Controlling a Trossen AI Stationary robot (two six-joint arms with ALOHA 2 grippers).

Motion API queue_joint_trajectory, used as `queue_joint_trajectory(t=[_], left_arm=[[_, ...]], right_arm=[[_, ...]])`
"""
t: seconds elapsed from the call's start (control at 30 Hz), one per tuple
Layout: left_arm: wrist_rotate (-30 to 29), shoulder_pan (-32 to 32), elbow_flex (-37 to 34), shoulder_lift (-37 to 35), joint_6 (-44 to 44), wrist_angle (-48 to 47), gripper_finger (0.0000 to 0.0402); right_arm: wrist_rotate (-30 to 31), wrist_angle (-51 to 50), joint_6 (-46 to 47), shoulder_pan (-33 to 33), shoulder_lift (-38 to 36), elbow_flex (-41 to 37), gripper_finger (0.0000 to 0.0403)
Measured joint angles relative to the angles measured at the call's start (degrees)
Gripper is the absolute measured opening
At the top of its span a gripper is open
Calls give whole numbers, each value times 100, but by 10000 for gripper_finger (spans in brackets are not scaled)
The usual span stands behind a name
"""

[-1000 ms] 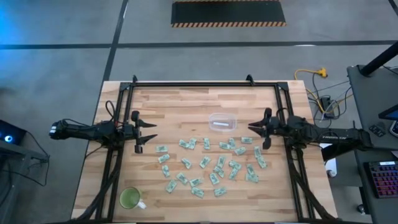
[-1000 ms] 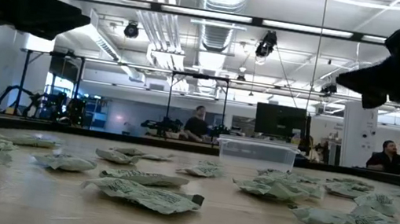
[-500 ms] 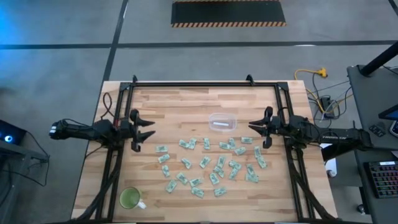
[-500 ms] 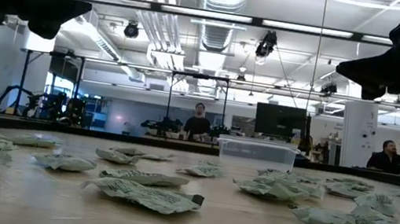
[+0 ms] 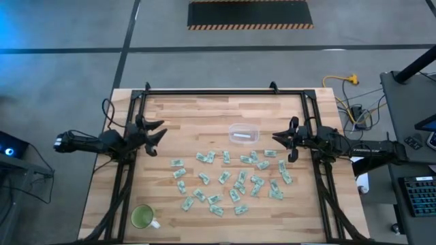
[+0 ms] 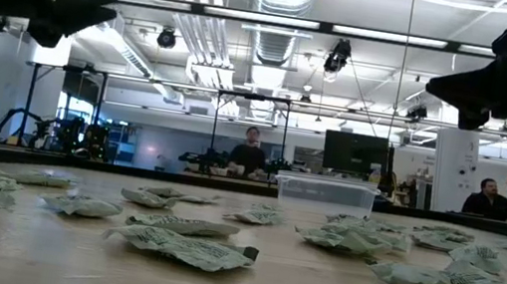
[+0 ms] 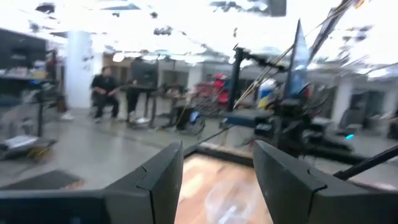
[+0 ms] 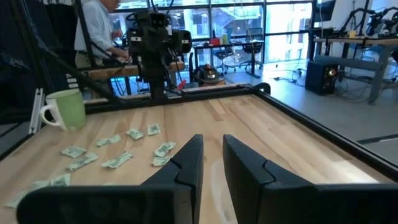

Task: Pick and place Stevia / Truvia into bins
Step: Put the stevia packet into the transparent bin

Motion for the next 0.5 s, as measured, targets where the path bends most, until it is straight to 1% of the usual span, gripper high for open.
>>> queue_joint_trajectory(t=[0.17, 0.27, 0.37, 0.5], left_arm=[[739, -1, 0, 423, 148, 642, 178], [792, -1, 0, 943, 381, 1330, 178], [790, -1, 80, 1570, 825, 2031, 178], [795, -1, 485, 2440, 1507, 2739, 178]], right_arm=[[-7, 234, 2, 2, 0, 0, 54], [-13, 425, 2, 2, 0, 0, 54], [-13, 491, 0, 2, -2, 0, 54], [-13, 497, 22, 2, 0, 0, 54]])
